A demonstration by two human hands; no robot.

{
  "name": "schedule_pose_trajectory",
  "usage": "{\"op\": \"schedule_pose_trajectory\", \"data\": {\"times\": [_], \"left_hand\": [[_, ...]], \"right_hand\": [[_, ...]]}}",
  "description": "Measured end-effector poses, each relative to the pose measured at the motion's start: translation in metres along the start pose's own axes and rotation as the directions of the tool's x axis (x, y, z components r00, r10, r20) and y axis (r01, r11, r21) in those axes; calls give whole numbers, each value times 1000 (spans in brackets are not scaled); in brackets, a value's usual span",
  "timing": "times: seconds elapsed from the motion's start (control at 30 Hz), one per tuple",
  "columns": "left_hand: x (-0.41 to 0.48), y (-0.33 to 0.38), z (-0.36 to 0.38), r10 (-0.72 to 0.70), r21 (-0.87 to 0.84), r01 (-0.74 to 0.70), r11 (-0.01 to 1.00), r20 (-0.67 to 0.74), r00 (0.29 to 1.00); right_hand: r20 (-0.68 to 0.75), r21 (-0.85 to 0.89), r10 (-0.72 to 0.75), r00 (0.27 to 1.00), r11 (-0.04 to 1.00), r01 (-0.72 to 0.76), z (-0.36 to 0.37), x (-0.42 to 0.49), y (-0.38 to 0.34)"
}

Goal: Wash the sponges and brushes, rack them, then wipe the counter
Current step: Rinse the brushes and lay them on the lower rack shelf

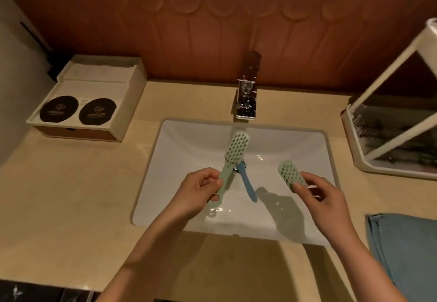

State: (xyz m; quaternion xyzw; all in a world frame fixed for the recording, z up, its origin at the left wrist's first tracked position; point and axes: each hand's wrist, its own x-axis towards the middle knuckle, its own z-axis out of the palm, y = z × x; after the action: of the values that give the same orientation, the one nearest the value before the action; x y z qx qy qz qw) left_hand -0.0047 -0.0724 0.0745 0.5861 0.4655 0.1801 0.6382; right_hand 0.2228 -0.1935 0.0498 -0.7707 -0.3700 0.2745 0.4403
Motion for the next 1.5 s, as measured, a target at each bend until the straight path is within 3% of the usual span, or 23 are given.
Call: {"op": "schedule_pose_trajectory", "data": {"times": [0.2,0.37,0.67,0.93,1.2,1.37,1.5], "left_hand": [[14,22,64,-43,-101,44,994,18,999],[28,32,119,-58,-78,59,995,18,998],[54,43,196,-176,-200,158,967,-77,981],[68,51,231,-214,-213,192,958,-82,974],[82,56,249,-236,-250,207,946,-92,967],[83,52,251,-249,-251,218,943,-100,963],[83,48,251,-263,-265,228,937,-102,960]], "right_hand": [[-166,-34,-23,986,999,17,-72,20,29],[-218,-94,-29,976,995,8,-130,35,52],[-278,-241,-38,960,970,-32,-207,77,92],[-381,-160,148,913,962,-222,-256,143,101],[-229,-408,191,955,871,-272,-280,219,118],[-248,-205,241,938,934,-294,-276,224,127],[-145,-214,366,919,895,-390,-271,231,132]]}}
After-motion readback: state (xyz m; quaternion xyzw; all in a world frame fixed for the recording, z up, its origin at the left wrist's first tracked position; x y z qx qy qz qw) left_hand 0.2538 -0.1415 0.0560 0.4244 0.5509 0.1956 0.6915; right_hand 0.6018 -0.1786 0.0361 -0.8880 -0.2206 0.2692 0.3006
